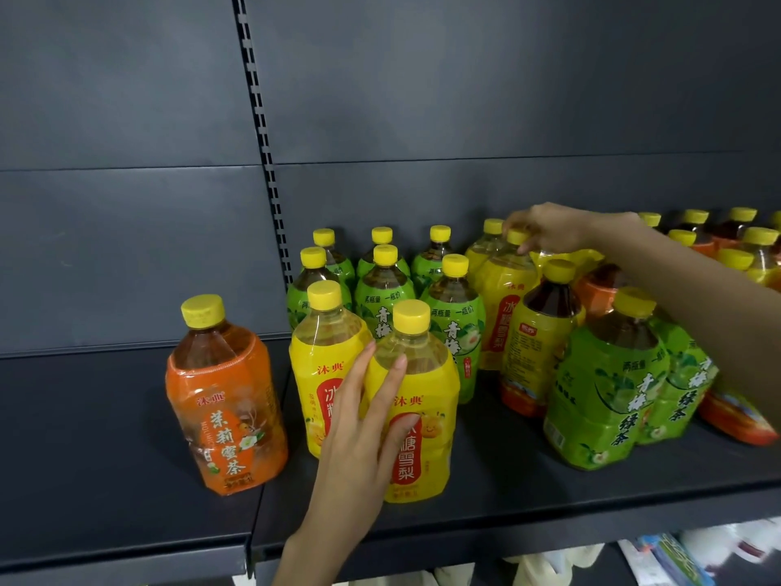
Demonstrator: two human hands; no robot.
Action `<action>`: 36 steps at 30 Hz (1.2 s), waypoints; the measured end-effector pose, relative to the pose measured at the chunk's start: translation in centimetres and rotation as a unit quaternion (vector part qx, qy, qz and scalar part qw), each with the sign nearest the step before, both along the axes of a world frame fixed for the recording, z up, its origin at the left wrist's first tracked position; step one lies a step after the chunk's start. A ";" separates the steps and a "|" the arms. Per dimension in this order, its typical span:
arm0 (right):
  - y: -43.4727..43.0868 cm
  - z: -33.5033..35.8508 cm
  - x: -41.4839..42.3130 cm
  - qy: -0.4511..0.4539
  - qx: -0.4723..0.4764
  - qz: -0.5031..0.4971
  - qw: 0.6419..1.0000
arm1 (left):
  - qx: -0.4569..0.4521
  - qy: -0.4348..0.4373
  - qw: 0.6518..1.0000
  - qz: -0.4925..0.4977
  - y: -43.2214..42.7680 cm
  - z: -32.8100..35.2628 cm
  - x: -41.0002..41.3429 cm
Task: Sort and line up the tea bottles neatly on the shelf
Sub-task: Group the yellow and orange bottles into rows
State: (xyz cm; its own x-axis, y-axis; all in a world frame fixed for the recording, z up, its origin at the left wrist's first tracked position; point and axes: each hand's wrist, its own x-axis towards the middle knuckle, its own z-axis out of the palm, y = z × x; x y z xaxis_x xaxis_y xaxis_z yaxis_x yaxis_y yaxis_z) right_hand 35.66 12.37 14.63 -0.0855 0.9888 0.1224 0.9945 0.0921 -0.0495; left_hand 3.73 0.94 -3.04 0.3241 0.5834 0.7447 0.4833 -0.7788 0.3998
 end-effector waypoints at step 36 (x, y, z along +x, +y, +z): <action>-2.9 -17.4 -11.2 0.168 0.257 -0.028 0.951 | 0.017 0.001 0.999 0.030 0.1 -0.5 0.6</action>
